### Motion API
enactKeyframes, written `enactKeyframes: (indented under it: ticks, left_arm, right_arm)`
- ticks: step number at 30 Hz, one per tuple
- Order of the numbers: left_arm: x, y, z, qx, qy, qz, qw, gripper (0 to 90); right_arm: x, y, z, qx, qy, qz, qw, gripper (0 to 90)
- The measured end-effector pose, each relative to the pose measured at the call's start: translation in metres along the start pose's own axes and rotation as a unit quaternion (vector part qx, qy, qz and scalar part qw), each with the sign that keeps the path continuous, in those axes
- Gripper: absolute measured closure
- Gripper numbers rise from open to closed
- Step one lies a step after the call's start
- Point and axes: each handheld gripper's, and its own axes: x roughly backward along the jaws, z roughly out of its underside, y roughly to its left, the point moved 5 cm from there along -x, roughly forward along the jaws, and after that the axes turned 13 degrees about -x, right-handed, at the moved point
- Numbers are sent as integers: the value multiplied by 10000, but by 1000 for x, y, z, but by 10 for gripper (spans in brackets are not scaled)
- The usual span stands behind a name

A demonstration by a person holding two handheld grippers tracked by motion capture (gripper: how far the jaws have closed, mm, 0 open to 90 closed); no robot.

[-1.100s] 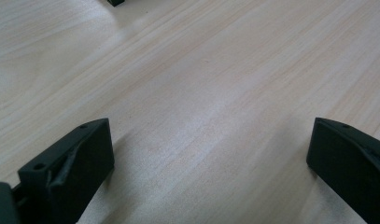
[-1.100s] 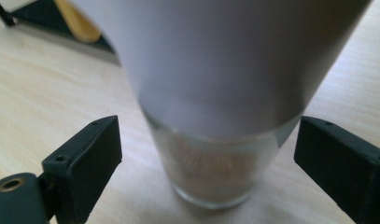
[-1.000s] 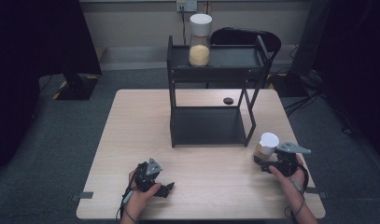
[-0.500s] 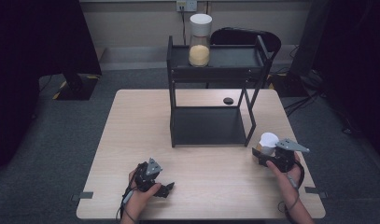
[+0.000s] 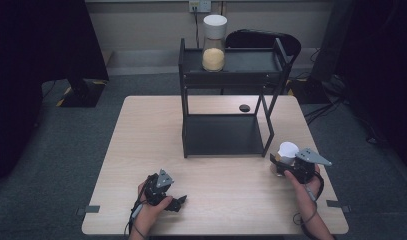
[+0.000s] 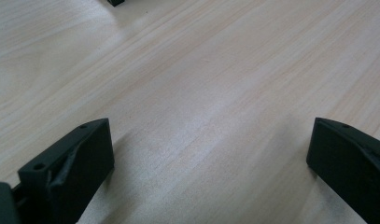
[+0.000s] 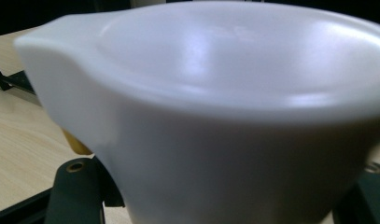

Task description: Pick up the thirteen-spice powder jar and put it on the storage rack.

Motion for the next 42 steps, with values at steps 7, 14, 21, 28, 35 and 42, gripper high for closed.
enactKeyframes:
  ticks: [7, 14, 21, 28, 35, 42]
  left_arm:
    - [0, 0, 0, -1, 0, 0, 10000, 0]
    - [0, 0, 0, 0, -1, 0, 10000, 0]
    - [0, 0, 0, 0, 0, 0, 10000, 0]
    - [0, 0, 0, 0, 0, -1, 10000, 0]
    - [0, 0, 0, 2, 0, -1, 10000, 0]
    - [0, 0, 0, 1, -1, -1, 10000, 0]
  right_arm:
    - [1, -1, 2, 114, -174, -23, 9998, 307]
    - [5, 2, -13, 232, -124, -172, 9995, 308]
    - [9, 8, -28, 294, -42, -272, 9992, 308]
    - [10, 14, -44, 294, -46, -438, 9986, 308]
    - [8, 23, -60, 338, 46, -604, 9976, 308]
    - [5, 30, -75, 365, 92, -762, 9964, 308]
